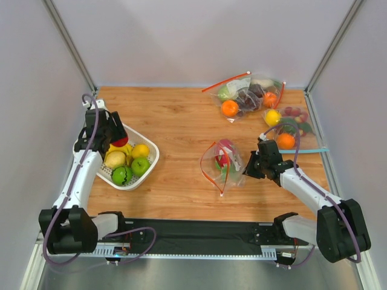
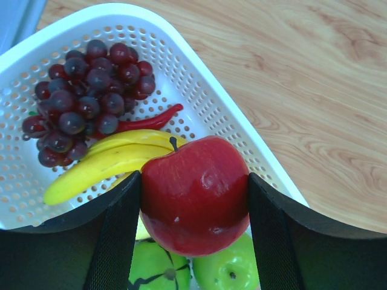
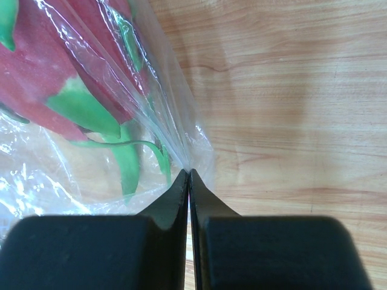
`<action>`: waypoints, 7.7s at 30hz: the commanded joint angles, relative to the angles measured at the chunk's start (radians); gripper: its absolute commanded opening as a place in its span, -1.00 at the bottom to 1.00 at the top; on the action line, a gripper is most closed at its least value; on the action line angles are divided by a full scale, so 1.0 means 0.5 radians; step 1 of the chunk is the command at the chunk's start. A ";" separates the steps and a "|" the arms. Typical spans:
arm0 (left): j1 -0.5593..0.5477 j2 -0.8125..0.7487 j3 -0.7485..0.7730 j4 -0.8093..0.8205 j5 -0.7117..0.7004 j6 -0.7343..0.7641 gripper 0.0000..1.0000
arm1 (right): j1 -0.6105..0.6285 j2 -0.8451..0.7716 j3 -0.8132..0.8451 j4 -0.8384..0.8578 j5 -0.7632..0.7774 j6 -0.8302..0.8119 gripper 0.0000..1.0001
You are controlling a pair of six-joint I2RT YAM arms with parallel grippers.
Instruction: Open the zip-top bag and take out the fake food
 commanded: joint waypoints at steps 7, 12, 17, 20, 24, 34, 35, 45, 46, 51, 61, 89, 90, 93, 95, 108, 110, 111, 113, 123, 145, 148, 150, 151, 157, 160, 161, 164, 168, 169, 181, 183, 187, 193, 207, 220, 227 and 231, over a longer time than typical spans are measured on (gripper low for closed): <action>0.065 0.237 0.134 0.278 -0.074 0.108 -0.14 | -0.008 0.015 0.063 0.070 -0.055 -0.015 -0.99; 0.096 0.394 0.229 0.235 -0.145 0.081 0.37 | -0.008 0.000 0.057 0.058 -0.048 -0.015 -0.99; 0.096 0.348 0.205 0.247 -0.228 0.093 0.71 | -0.005 0.009 0.054 0.061 -0.054 -0.018 -0.99; 0.096 0.330 0.217 0.251 -0.206 0.129 0.99 | -0.008 0.018 0.060 0.067 -0.064 -0.015 -0.99; 0.078 0.253 0.217 0.229 -0.120 0.154 0.99 | -0.008 0.024 0.063 0.067 -0.067 -0.024 -0.99; -0.799 -0.048 0.101 0.269 -0.096 0.259 0.97 | -0.008 0.015 0.069 0.052 -0.058 -0.021 -0.99; -0.955 -0.078 0.082 0.296 -0.029 0.249 0.96 | -0.008 0.015 0.069 0.048 -0.058 -0.024 -0.99; -1.772 -0.039 -0.117 0.576 0.428 -0.189 0.54 | -0.008 0.009 0.082 0.018 -0.051 -0.024 -0.99; -1.791 -0.023 -0.139 0.603 0.444 -0.262 0.47 | -0.008 0.006 0.079 0.015 -0.051 -0.025 -0.99; -1.828 0.173 -0.139 0.799 0.542 -0.392 0.29 | -0.008 0.012 0.075 0.015 -0.064 -0.025 -0.99; -1.920 0.903 0.272 0.895 0.549 -0.524 -0.04 | -0.008 -0.049 0.063 0.002 -0.064 -0.025 -0.99; -1.960 1.323 0.333 0.830 -0.127 -0.456 -0.01 | -0.011 -0.013 -0.014 0.082 -0.131 -0.028 -0.99; -1.960 1.348 0.330 0.906 -0.114 -0.459 -0.01 | -0.008 -0.007 -0.010 0.085 -0.140 -0.028 -0.99; -1.960 1.403 0.355 0.947 -0.065 -0.481 -0.01 | -0.008 0.015 -0.004 0.094 -0.153 -0.031 -0.99; -1.960 1.422 0.346 1.011 -0.038 -0.496 0.00 | -0.008 0.033 -0.001 0.101 -0.153 -0.034 -0.99; -1.960 1.624 0.502 0.996 -0.157 -0.441 -0.05 | -0.008 0.082 -0.023 0.168 -0.254 -0.028 -0.99; -1.960 1.649 0.527 1.017 -0.157 -0.435 -0.18 | -0.008 0.083 -0.032 0.180 -0.269 -0.028 -0.99; -1.960 1.658 0.530 1.027 -0.157 -0.426 -0.22 | -0.008 0.086 -0.038 0.183 -0.281 -0.025 -0.99; -1.960 1.667 0.539 1.060 -0.157 -0.420 -0.35 | -0.008 0.079 -0.047 0.193 -0.291 -0.028 -0.99; -1.960 1.618 0.527 1.097 -0.166 -0.334 -1.00 | -0.008 0.058 -0.032 0.165 -0.260 -0.046 -0.99; -1.960 0.906 -0.074 1.505 0.088 -0.370 -1.00 | -0.026 0.000 0.069 0.045 -0.119 -0.107 -0.92; -1.960 0.915 -0.087 1.450 0.073 -0.349 -1.00 | -0.041 -0.150 0.088 -0.019 -0.116 -0.187 -0.41; -1.960 0.919 -0.108 1.450 0.088 -0.334 -1.00 | -0.060 -0.236 0.106 -0.050 -0.116 -0.230 -0.06; -1.960 0.903 -0.139 1.468 0.097 -0.328 -1.00 | -0.069 -0.273 0.127 -0.059 -0.125 -0.245 0.23; -1.950 0.845 -0.249 1.411 0.036 -0.306 -1.00 | -0.183 -0.353 0.140 0.100 -0.382 -0.282 0.55; -1.898 0.817 -0.289 1.346 0.033 -0.337 -1.00 | -0.210 -0.289 0.094 0.339 -0.588 -0.267 0.57; -1.856 0.826 -0.292 1.325 0.042 -0.343 -1.00 | -0.213 -0.225 0.082 0.477 -0.640 -0.255 0.57; -1.763 0.866 -0.317 1.278 0.070 -0.352 -1.00 | -0.223 -0.057 0.088 0.692 -0.791 -0.188 0.57; -1.702 0.918 -0.342 1.266 0.113 -0.328 -1.00 | -0.238 0.189 0.118 0.913 -0.904 -0.083 0.57; -1.693 0.943 -0.329 1.254 0.119 -0.328 -1.00 | -0.241 0.226 0.115 0.953 -0.916 -0.059 0.57; -1.650 1.060 -0.317 1.217 0.177 -0.392 -1.00 | -0.253 0.708 -0.013 1.625 -1.226 0.252 0.49; -1.650 1.057 -0.317 1.217 0.183 -0.386 -1.00 | -0.253 0.763 -0.013 1.644 -1.275 0.252 0.49; -1.650 1.057 -0.311 1.238 0.226 -0.371 -1.00 | -0.250 0.913 -0.013 1.787 -1.355 0.316 0.38; -1.647 1.032 -0.314 1.297 0.285 -0.346 -1.00 | -0.244 1.079 -0.026 2.085 -1.508 0.475 -0.25; -1.647 0.667 -0.317 1.110 0.419 -0.236 -1.00 | -0.250 0.685 -0.059 1.819 -1.120 0.313 -0.99; -1.641 0.072 -0.464 0.987 0.447 -0.226 -1.00 | -0.259 0.420 0.094 1.297 -0.677 -0.055 -0.99; -1.637 0.142 -0.455 1.048 0.505 -0.223 -1.00 | -0.250 0.362 0.088 1.312 -0.934 -0.098 -0.99; -1.641 0.222 -0.458 1.094 0.558 -0.116 -1.00 | -0.235 0.310 0.094 1.374 -1.348 -0.135 -0.46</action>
